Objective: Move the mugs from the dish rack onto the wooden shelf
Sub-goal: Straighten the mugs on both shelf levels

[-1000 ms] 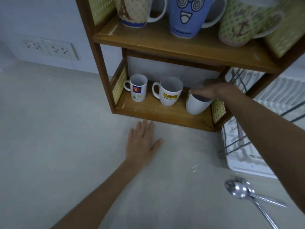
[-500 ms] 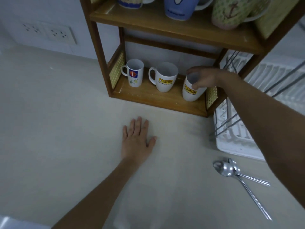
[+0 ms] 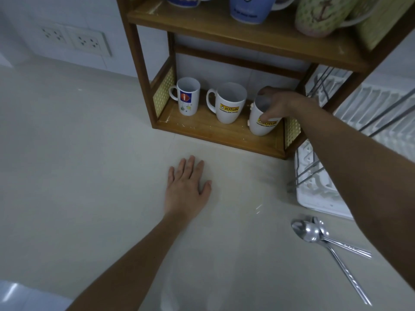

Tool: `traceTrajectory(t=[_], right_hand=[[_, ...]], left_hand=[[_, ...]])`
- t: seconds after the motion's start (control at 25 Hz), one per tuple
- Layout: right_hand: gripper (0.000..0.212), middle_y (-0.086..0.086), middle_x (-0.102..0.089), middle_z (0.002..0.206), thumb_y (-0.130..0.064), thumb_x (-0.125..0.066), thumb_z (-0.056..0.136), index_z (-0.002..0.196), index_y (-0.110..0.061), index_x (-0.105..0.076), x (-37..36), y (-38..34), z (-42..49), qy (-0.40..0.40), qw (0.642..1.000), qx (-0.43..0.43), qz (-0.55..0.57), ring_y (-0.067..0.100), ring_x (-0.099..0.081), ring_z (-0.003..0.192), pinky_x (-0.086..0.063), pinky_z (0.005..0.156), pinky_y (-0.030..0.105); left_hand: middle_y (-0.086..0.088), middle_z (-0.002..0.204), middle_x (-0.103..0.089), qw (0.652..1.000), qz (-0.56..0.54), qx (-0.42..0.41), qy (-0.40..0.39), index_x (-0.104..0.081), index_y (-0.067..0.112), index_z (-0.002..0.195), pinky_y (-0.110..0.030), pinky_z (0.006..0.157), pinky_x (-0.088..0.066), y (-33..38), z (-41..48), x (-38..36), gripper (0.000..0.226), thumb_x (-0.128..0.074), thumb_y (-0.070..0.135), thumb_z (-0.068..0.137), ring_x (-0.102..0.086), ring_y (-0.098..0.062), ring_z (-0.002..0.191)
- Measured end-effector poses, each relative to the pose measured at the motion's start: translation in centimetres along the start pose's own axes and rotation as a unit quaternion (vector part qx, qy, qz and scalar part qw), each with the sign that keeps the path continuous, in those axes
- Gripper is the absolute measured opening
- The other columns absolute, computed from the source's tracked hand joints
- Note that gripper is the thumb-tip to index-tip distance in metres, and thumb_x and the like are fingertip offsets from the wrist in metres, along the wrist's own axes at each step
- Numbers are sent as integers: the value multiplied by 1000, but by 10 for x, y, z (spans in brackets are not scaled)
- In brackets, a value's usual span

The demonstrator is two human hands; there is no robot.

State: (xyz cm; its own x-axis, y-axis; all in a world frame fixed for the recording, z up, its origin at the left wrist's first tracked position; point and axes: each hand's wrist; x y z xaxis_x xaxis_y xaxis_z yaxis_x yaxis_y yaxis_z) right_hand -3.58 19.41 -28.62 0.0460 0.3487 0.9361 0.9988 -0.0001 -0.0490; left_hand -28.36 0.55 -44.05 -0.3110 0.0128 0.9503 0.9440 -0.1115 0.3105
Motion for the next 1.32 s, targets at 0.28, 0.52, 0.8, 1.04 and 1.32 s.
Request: traceTrajectory(t=[0.28, 0.52, 0.8, 1.04, 1.32], right_hand=[[94, 13, -33, 150, -33, -76, 72, 147, -26, -20, -7, 5, 3, 31, 999, 11, -16, 37, -39, 131, -42, 102, 45], [93, 14, -35, 150, -37, -74, 75, 148, -21, -19, -14, 3, 3, 52, 998, 2, -45, 36, -38, 131, -42, 101, 40], [96, 12, -14, 158, -56, -62, 76, 149, -29, -5, -17, -5, 1, 54, 998, -9, -28, 39, -15, 142, -22, 110, 59], [97, 12, -23, 155, -64, -57, 76, 150, -23, -9, -1, -60, 15, 78, 995, 52, 17, 34, -22, 140, -18, 112, 56], [89, 15, -45, 137, -61, -65, 72, 137, -8, -36, -2, -72, 27, 70, 997, 30, 0, 30, -46, 119, -42, 93, 43]], left_hand=[[2, 159, -20, 1000, -15, 3, 17, -26, 29, 148, -42, 121, -6, 0, -1, 2, 61, -27, 52, 92, -11, -18, 148], [2, 158, -24, 1000, -12, 5, 28, -29, 28, 147, -41, 120, -7, 2, -1, 1, 61, -29, 52, 91, -14, -19, 147], [2, 159, -22, 1000, -13, 3, 21, -27, 28, 148, -41, 121, -7, 2, -2, 2, 61, -27, 53, 92, -13, -18, 147], [4, 159, -21, 1000, -14, 3, 14, -26, 29, 148, -41, 121, -7, 0, 1, 2, 62, -26, 53, 91, -12, -17, 147], [3, 159, -21, 1000, -22, 3, 16, -28, 28, 147, -41, 121, -6, 1, 0, 4, 60, -28, 51, 92, -12, -18, 147]])
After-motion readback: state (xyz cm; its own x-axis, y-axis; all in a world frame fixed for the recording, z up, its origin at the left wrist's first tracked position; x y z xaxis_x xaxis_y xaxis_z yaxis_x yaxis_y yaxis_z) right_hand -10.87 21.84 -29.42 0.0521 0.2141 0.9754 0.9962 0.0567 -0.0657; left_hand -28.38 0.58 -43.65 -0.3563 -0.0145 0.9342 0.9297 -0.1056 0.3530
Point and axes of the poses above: each hand's wrist, its own z-axis towards the middle knuckle, its own x-axis out of the back of the hand, y = z × x
